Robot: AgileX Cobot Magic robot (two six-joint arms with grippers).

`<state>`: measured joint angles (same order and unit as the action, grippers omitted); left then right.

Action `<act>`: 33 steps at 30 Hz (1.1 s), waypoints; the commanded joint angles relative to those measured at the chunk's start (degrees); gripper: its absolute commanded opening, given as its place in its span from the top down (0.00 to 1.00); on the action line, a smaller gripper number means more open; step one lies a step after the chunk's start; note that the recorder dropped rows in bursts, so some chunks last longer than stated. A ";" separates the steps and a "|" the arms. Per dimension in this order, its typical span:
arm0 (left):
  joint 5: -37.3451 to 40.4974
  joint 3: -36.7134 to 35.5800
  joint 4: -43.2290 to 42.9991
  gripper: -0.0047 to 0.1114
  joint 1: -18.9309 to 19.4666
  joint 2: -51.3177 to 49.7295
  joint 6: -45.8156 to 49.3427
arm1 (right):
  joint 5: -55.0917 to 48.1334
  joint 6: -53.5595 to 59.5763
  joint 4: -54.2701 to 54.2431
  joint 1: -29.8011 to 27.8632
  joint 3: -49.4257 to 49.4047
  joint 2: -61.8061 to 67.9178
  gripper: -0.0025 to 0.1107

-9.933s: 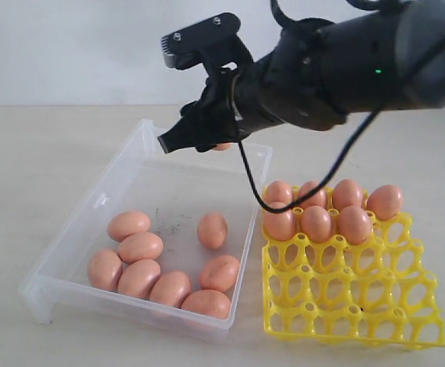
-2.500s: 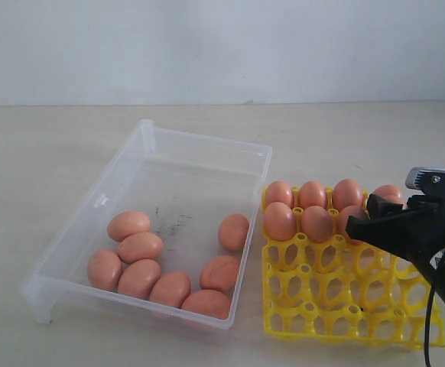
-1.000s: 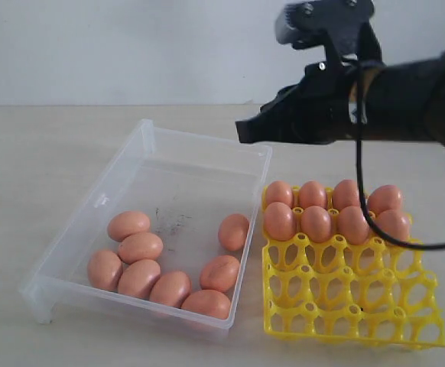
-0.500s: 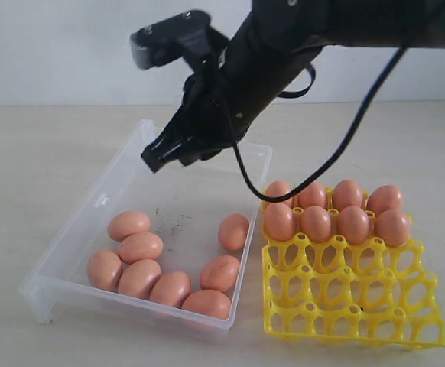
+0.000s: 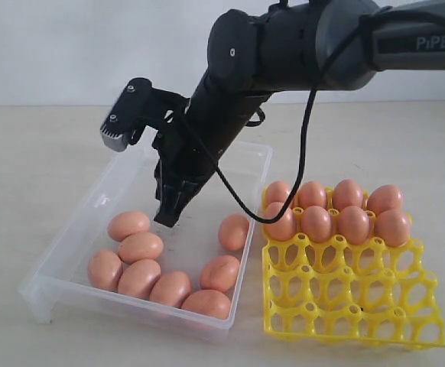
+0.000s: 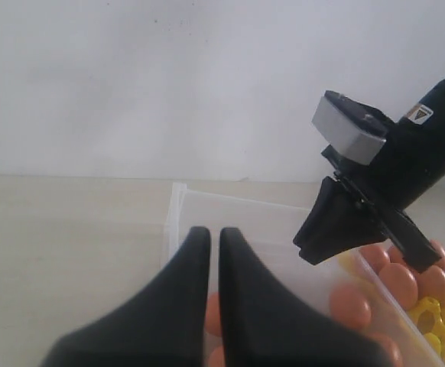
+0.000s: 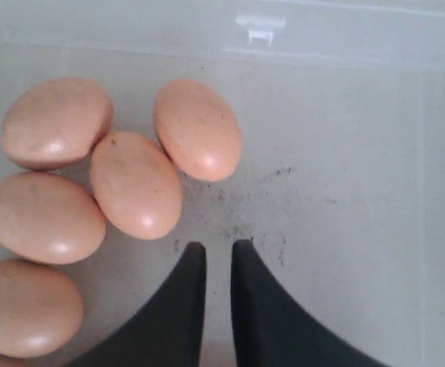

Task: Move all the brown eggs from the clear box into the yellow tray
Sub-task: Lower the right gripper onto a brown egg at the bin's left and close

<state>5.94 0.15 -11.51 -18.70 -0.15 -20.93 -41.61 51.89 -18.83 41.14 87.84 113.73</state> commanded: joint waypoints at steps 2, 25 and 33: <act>-0.13 -0.15 0.13 0.92 -0.45 0.15 -0.47 | 2.01 5.61 -0.39 3.74 0.47 1.35 0.70; -0.26 -0.15 0.13 0.92 -0.45 0.15 -0.47 | 9.90 3.36 16.51 10.33 0.47 9.61 0.57; -0.26 -0.15 0.13 0.92 -0.45 0.15 -0.47 | 11.68 3.22 16.51 10.33 0.47 11.53 0.57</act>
<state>5.94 0.15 -11.51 -18.70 -0.15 -20.93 -30.58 55.30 -2.27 51.37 88.05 124.73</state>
